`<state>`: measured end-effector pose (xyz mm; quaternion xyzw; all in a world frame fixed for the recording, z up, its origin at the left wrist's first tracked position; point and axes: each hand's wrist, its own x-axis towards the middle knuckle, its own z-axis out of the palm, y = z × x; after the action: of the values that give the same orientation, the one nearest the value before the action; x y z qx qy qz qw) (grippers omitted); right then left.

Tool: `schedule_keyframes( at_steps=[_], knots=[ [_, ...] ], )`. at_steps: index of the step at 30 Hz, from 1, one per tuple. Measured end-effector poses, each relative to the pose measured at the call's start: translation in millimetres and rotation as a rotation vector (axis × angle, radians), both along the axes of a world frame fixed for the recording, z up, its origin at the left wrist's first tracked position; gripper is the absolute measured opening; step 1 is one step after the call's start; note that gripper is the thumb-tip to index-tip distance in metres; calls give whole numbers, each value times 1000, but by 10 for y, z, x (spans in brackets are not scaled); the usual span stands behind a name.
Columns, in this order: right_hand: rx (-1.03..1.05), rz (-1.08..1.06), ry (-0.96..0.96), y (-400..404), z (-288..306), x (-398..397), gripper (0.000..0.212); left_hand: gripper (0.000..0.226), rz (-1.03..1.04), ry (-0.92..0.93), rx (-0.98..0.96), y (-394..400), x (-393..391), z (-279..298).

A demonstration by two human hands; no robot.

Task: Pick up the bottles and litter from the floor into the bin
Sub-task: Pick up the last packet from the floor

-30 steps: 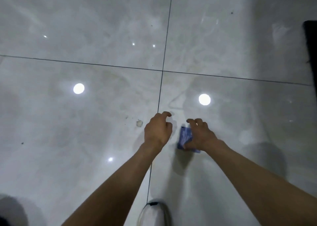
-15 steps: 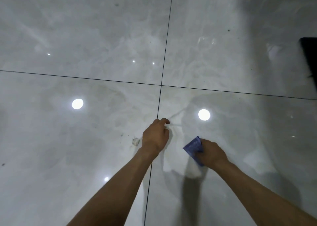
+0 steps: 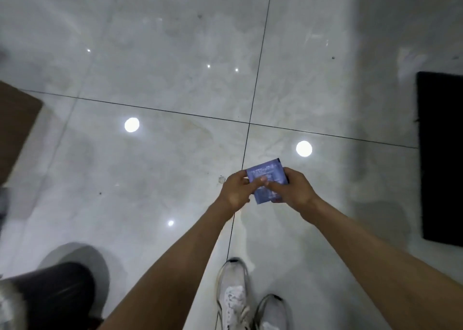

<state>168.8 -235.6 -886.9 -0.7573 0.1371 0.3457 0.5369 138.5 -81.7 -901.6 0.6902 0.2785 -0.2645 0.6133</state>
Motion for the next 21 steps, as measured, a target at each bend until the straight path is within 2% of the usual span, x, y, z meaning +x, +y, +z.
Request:
schedule_keyframes(
  at_steps=[3, 11, 16, 21],
  knots=[
    [92, 66, -23, 126, 708, -47, 26, 35, 154, -37, -128, 110, -66, 738],
    [168, 226, -28, 477, 2273, -182, 20, 26, 258, -84, -147, 521, -383, 2299],
    [139, 316, -5, 840, 2833, -304, 23, 37, 358, -85, -110, 825, -660, 2842],
    [175, 377, 43, 1376, 3112, -595, 21, 37, 474, -88, -99, 1303, -1079, 3096]
  ],
)
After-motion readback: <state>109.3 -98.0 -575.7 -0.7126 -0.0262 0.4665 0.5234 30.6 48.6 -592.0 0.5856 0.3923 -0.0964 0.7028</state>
